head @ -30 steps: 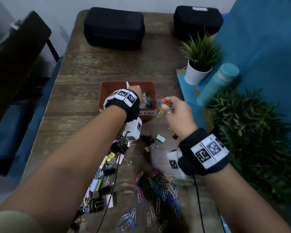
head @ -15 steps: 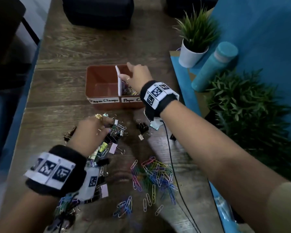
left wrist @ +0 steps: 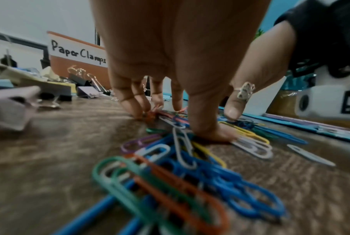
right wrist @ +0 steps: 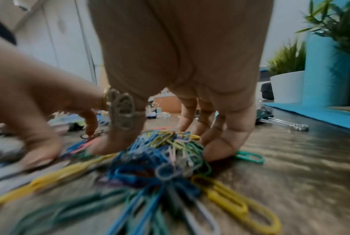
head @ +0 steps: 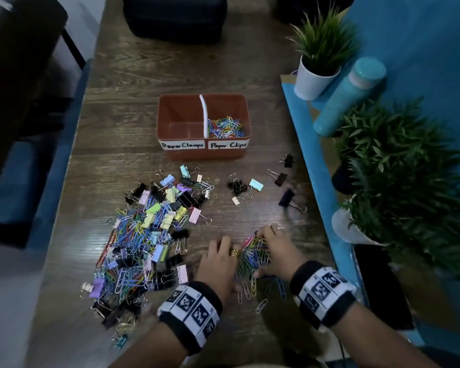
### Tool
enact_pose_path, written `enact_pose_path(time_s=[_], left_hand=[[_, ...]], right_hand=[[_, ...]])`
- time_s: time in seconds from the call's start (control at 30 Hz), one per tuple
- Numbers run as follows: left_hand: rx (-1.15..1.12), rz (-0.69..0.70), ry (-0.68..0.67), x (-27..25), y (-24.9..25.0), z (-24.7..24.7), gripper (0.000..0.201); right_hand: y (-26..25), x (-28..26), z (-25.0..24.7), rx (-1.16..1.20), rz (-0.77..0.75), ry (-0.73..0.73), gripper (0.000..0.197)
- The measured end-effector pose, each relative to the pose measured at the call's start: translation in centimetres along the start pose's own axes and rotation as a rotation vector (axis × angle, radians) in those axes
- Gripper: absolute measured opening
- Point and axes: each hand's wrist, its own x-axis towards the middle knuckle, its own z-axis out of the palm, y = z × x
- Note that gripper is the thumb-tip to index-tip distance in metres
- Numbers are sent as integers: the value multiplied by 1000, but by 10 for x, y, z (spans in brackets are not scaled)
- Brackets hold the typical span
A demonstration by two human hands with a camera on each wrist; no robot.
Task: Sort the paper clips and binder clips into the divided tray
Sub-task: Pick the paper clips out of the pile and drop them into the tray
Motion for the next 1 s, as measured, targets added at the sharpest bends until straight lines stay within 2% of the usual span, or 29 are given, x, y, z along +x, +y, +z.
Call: enact_pose_path(time_s=[0.1,0.2,0.27,0.37,0.4,0.47,0.53,0.57,0.7,0.83,0.9,0.97,1.0], left_hand=[[-31,-7,-20,-2,1,0,48],[12,-25,1,1,9,-4,37],[-9,-44,20,0,19,-8,54],[-247,-82,31,3,32,-5,102],[-279,-93,32,6,35,-3,104],[-278,-108,25,12,38,-3,80],[-199,-85,25,18,37,-4,48],[-162,-68,13,21,35,-5,40],[-136,-11,-57,32,17,-12,35],[-339,-73,-158,41,-7,-29,30],[-439,-79,-139,38,-15,-43,28],[-585,-96,-70,31,-20,-64,24],[-638,-93,-6,32,-24,-77,21]], right_hand=[[1,-1,15,-22,5,62,52],[1,-5,15,-17,2,110,30],[0,-7,11,-3,-3,137,28],[1,-11,5,71,7,178,27],[3,-11,4,87,17,188,26],[7,-12,4,114,35,215,23],[12,-13,5,129,70,244,11],[13,-13,4,136,89,258,5],[20,-13,-6,211,151,328,21],[16,-9,-22,337,104,373,22],[8,-7,-35,468,43,345,14],[-5,-5,-55,702,-14,269,4],[-13,-2,-67,795,-47,248,11]])
